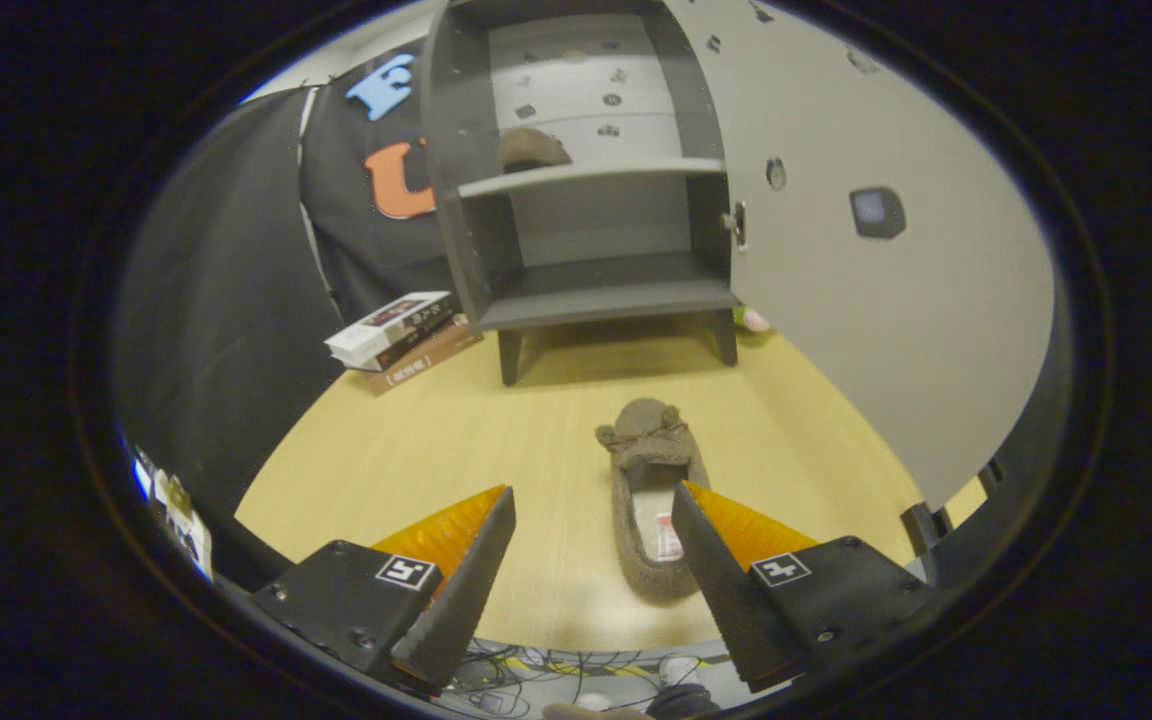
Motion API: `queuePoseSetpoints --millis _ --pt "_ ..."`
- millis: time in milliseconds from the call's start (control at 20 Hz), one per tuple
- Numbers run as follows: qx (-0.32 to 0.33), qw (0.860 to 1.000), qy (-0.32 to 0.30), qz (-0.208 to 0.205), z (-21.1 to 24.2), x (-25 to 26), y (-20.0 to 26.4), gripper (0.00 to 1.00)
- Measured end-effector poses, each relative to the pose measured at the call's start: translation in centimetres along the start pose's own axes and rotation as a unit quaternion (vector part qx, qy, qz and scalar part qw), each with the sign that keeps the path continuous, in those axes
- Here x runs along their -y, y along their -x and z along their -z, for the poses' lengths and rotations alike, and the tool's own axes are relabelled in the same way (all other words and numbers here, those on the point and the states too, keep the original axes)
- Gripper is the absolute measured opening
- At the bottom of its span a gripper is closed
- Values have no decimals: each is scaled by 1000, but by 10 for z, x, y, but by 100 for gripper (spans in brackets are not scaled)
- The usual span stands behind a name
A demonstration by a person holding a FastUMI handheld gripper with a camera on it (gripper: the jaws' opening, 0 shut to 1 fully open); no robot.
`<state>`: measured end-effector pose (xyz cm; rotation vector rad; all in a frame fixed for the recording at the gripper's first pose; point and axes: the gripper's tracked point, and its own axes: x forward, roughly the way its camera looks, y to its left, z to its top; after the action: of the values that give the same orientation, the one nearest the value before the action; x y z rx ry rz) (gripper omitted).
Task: Open the shoe cabinet door, grab the shoes and put them into the shoe cabinet, then close the shoe cabinet door.
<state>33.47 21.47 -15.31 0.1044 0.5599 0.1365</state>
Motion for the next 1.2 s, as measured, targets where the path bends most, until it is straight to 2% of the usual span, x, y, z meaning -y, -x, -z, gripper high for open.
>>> queuePoseSetpoints --millis 50,250,600,750,900,1100,1200 --pt "-14 1000 -3 13 4 5 -21 100" --pt "-57 997 -60 7 8 4 -82 100" --pt "-86 995 -56 5 0 4 -134 99" --pt "-95 994 -52 14 1 12 -139 82" --pt "-101 994 -39 20 -2 26 -136 51" --pt "-113 993 -38 -13 -6 11 -121 10" --pt "-97 995 -24 -22 -25 4 -103 8"
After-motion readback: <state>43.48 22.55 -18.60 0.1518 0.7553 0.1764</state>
